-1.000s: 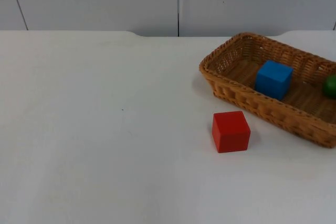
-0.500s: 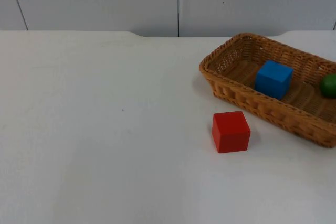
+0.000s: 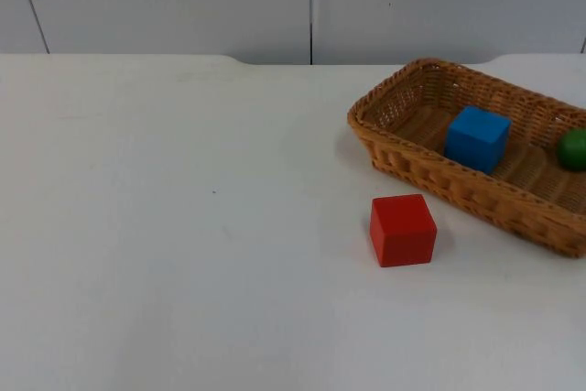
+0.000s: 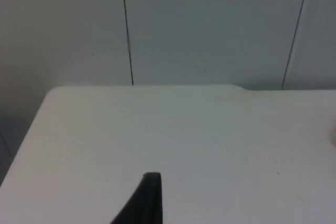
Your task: Place all geometric objects except the red cube into the basket.
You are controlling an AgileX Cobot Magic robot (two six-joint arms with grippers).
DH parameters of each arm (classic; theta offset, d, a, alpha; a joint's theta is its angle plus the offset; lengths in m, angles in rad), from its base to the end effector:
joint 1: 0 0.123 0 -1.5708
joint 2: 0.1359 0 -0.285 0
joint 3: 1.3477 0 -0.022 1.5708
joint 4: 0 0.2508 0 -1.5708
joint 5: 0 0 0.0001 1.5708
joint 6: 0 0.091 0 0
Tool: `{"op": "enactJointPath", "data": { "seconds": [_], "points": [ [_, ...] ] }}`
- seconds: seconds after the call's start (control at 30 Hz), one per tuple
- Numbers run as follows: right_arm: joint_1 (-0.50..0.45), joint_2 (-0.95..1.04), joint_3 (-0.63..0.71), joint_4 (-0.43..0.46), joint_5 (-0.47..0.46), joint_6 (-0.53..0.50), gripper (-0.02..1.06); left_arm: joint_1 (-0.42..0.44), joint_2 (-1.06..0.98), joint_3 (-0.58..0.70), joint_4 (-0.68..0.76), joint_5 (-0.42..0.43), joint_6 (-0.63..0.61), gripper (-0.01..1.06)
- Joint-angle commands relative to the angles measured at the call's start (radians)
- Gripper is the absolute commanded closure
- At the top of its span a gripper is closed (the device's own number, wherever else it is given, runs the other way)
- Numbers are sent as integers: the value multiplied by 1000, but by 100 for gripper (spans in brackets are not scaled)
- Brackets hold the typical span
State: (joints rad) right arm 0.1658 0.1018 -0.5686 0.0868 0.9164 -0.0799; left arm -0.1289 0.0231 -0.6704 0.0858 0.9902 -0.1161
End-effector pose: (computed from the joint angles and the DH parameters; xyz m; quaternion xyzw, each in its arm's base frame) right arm 0.0085 0.0078 0.3086 -0.0986 0.8163 0.0677 0.5652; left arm -0.0212 0.0093 0.3296 0.0018 0.7908 -0.0322 0.6113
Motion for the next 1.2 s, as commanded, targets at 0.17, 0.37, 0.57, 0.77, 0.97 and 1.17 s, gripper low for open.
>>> {"op": "enactJointPath", "data": {
  "seconds": [0.17, 0.37, 0.57, 0.77, 0.97, 1.17],
  "points": [
    [-2, -102, 11, -12, 80, 0, 21, 3, -23, 76, 12, 71, 15, 0],
    [-2, -102, 30, -26, 134, -4, 21, 3, -23, 178, -8, 88, 30, 0],
    [-2, -102, 41, -31, 175, -44, 21, 3, -23, 174, -25, 88, 67, 0],
    [-2, -102, 50, -28, 166, -65, 21, 3, -23, 175, -43, 86, 98, 0],
    [-2, -102, 50, -28, 166, -65, 21, 3, -23, 175, -53, 86, 116, 0],
    [-2, -102, 50, -28, 166, -65, 21, 3, -23, 175, -53, 86, 116, 0]
  ]
}}
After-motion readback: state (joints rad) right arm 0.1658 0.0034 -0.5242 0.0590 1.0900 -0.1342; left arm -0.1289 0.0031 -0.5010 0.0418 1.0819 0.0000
